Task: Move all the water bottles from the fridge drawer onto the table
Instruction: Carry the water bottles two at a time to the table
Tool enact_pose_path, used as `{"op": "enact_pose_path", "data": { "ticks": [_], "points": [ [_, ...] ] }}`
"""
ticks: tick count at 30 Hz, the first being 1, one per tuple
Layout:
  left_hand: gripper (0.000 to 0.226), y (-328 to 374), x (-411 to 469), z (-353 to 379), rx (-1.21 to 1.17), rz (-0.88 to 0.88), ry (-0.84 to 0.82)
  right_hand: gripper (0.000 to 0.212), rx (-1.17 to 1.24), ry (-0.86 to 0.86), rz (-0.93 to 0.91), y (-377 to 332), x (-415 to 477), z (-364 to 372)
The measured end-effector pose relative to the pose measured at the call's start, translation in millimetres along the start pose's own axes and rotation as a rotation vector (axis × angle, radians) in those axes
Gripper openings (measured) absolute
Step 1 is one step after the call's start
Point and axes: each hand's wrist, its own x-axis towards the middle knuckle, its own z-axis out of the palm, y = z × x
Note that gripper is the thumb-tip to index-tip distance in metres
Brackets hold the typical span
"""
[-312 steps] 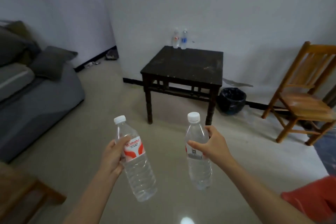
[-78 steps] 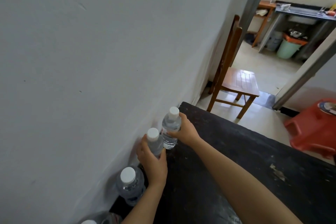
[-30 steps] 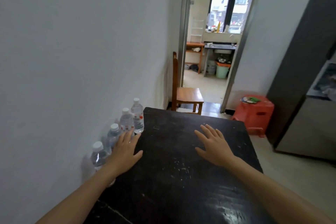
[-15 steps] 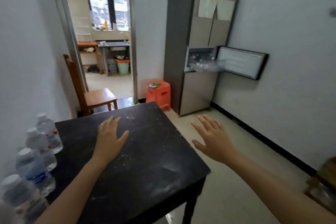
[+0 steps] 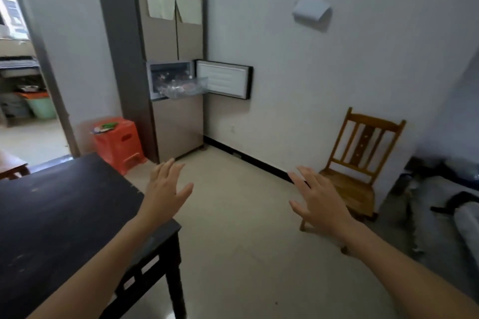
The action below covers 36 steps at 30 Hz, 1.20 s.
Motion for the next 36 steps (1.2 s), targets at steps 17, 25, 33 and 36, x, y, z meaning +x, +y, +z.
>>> {"op": "enact_pose_path", "data": {
  "ticks": [17, 25, 33, 36],
  "points": [
    [0.073, 178, 65, 172, 0.008, 0.202, -0.176, 0.061, -0.086, -0.063, 0.120, 198, -78, 38],
    [0.061, 190, 147, 260, -0.038, 0.112, -0.230, 0.056, -0.182, -0.163, 0.074, 276, -15, 87],
    [0.066, 204, 242, 326, -0.057, 0.028, -0.252, 0.057, -0.104, -0.223, 0.105, 365, 75, 134],
    [0.061, 209, 264, 347, -0.048, 0.015, -0.244, 0.064, 0.015, -0.250, 0.169, 396, 93, 155]
  ]
}}
